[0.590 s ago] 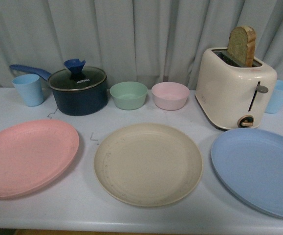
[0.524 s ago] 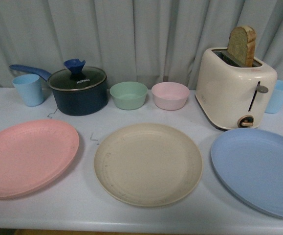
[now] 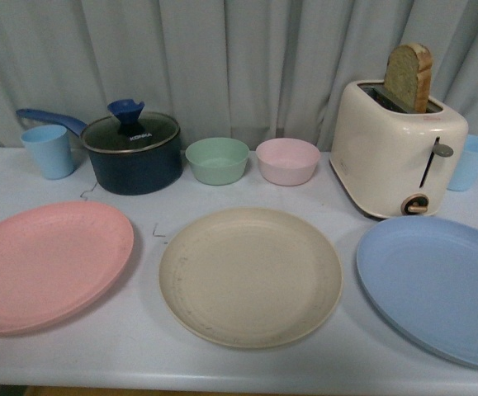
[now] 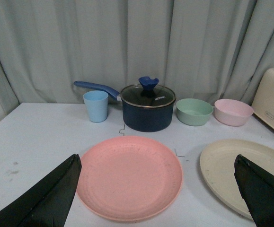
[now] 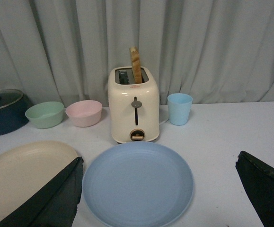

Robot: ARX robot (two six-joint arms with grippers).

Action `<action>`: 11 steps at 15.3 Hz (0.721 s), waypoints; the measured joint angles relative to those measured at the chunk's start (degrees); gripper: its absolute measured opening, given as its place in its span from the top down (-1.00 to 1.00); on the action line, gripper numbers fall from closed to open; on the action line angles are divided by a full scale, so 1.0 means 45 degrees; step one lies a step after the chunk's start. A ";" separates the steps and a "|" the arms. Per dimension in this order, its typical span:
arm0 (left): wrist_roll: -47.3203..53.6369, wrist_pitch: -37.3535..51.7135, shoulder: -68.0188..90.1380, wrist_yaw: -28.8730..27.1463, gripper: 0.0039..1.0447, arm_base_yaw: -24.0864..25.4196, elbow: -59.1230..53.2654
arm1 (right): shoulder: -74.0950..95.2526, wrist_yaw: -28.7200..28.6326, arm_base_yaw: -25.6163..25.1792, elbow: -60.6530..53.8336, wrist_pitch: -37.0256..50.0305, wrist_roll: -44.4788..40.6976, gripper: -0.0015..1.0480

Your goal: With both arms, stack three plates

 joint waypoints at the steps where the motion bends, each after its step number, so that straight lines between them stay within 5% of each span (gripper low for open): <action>1: -0.0078 -0.0214 0.0039 -0.0073 -0.88 -0.0015 0.0024 | 0.0000 0.0000 0.0000 0.0000 0.0000 -0.0005 -0.87; 2: -0.1579 -0.3784 0.2914 -0.0593 -0.88 0.0408 0.1846 | 0.0005 0.0005 0.0000 0.0000 -0.0010 0.0000 -0.87; 4: -0.2210 -0.2890 0.7956 0.0753 -0.88 0.2516 0.4129 | 0.0005 0.0000 0.0000 0.0000 -0.0005 -0.0010 -0.87; 6: -0.1020 -0.1447 1.2400 0.1404 -0.88 0.3478 0.5984 | 0.0000 0.0000 0.0000 0.0000 0.0005 -0.0010 -0.87; 11: 0.0806 -0.0661 2.0745 0.1647 -0.88 0.3449 1.0700 | 0.0000 0.0000 0.0000 0.0000 0.0005 -0.0010 -0.87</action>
